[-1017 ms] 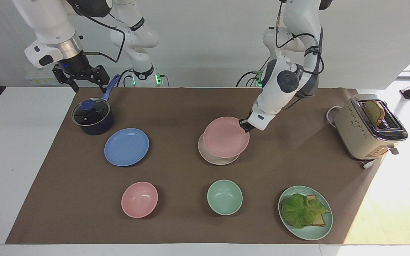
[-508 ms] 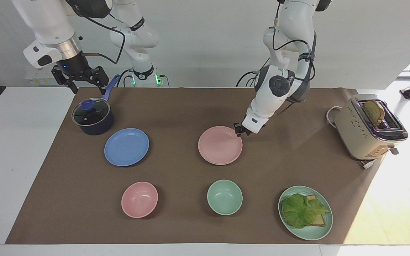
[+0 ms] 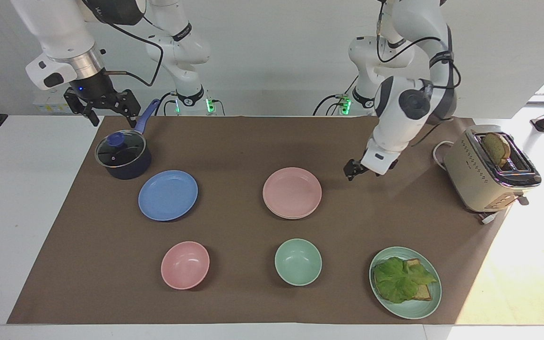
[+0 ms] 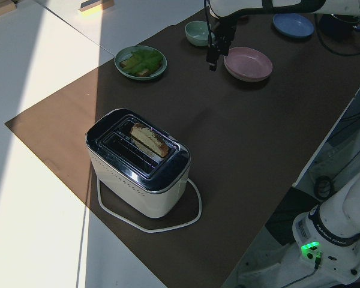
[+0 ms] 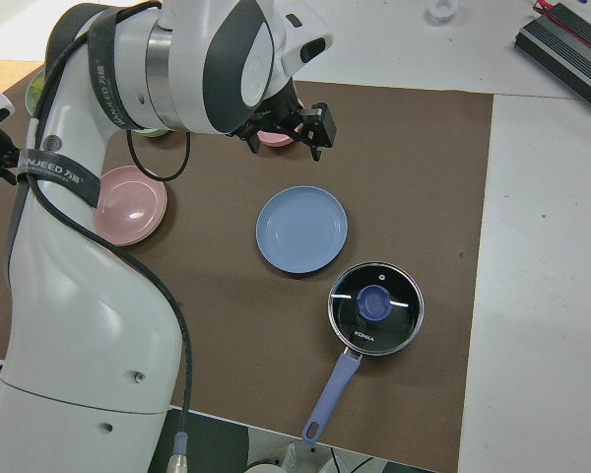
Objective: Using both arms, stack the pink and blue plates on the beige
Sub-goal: 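Lower the pink plate onto the beige plate while the right gripper approaches, then grasp the rim of the blue plate with the right gripper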
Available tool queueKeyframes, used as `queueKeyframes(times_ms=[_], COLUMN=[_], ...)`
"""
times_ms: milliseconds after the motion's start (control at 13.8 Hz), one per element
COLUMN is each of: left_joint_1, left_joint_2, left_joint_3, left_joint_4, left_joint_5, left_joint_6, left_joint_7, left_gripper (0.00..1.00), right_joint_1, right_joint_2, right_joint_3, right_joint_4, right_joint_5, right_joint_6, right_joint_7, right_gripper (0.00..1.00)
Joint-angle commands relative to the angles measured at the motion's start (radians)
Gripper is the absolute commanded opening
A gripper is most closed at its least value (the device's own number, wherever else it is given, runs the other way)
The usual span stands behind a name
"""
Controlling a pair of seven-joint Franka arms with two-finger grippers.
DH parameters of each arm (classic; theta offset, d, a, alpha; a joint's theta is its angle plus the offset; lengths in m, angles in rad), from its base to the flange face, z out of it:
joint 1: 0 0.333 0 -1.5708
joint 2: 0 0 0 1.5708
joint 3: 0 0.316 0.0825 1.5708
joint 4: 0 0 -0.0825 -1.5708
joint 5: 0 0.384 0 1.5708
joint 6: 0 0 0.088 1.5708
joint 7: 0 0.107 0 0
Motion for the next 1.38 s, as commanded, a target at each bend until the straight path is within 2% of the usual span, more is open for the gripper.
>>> queueKeyframes(times_ms=[0,291,436,799,1089,1307], left_joint_1=[0.088,0.195,0.218,0.218,0.217,0.217], left_joint_2=[-0.053,-0.056,-0.076,-0.09,-0.093,-0.098], left_joint_3=[-0.006,-0.006,-0.006,-0.006,-0.008,-0.008], left_joint_4=[0.078,0.176,0.184,0.181,0.175,0.173], left_joint_5=[0.018,0.02,0.02,0.041,0.054,0.052], left_joint_6=[-0.126,-0.192,-0.208,-0.223,-0.223,-0.22], left_joint_7=[0.102,0.22,0.241,0.244,0.246,0.246], left_gripper=[1.0,1.0,1.0,1.0,1.0,1.0], right_joint_1=[-0.013,-0.019,-0.037,-0.1,-0.132,-0.137], right_joint_2=[-0.023,-0.002,0.019,0.13,0.151,0.184], right_joint_3=[0.005,0.005,0.005,0.005,0.007,0.009], right_joint_4=[-0.044,-0.137,-0.195,-0.32,-0.459,-0.516], right_joint_5=[-0.002,0.0,0.0,0.001,0.049,0.055], right_joint_6=[0.053,0.2,0.298,0.54,0.709,0.768], right_joint_7=[0.001,-0.037,-0.083,-0.172,-0.216,-0.223], right_gripper=[1.0,1.0,1.0,1.0,1.0,1.0])
